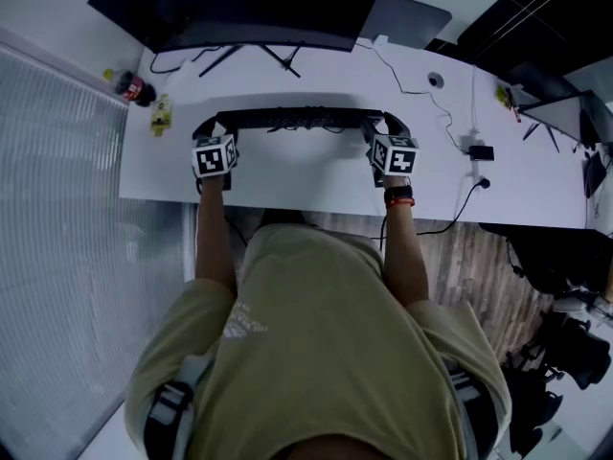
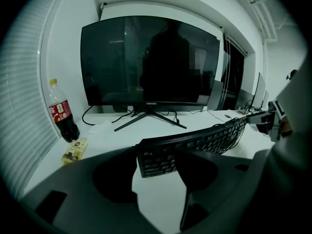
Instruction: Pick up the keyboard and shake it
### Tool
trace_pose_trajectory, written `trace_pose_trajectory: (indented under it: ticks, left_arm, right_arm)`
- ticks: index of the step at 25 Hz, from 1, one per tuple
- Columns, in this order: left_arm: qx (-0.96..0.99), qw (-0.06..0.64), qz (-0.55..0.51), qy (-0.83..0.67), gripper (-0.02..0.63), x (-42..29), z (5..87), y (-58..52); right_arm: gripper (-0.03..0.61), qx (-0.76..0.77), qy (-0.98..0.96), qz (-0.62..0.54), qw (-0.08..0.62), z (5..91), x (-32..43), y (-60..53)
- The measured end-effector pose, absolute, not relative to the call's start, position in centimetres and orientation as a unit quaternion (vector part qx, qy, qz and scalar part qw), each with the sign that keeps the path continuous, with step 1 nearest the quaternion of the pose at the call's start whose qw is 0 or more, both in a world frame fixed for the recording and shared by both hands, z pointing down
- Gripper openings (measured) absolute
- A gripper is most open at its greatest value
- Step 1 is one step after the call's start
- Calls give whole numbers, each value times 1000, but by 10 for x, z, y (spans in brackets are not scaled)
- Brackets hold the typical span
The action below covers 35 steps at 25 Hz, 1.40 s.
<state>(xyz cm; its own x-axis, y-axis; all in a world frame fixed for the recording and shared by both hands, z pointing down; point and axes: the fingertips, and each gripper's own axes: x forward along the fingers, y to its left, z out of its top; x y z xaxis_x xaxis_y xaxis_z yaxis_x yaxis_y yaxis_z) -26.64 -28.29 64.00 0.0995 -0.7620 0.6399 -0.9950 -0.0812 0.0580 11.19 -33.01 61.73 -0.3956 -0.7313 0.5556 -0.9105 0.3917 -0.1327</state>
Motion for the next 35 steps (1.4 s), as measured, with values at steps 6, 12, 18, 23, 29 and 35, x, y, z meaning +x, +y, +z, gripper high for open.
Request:
trace_pose_trajectory:
  ticks: [6, 12, 18, 23, 29, 35]
  left_arm:
    - [691, 253, 234, -636, 250, -268, 644, -270]
    - [689, 252, 234, -638, 250, -267, 645, -264]
    - [687, 254, 227, -642, 250, -266, 647, -249]
    - [684, 258, 224, -645, 250, -265, 650, -236]
    - [680, 258, 222, -649, 250, -262, 651, -223]
    - [677, 259, 220, -653, 250, -260, 656, -211]
  right_arm:
    - [270, 508, -810, 208, 207, 618, 113, -319]
    - [272, 509, -810, 205, 207, 618, 115, -312]
    - [273, 502, -814, 199, 211, 620, 115, -301]
    - [275, 499, -818, 194, 209, 621, 115, -291]
    - [276, 495, -821, 190, 213, 625, 118, -278]
    - [276, 489, -822, 188, 222, 631, 120, -267]
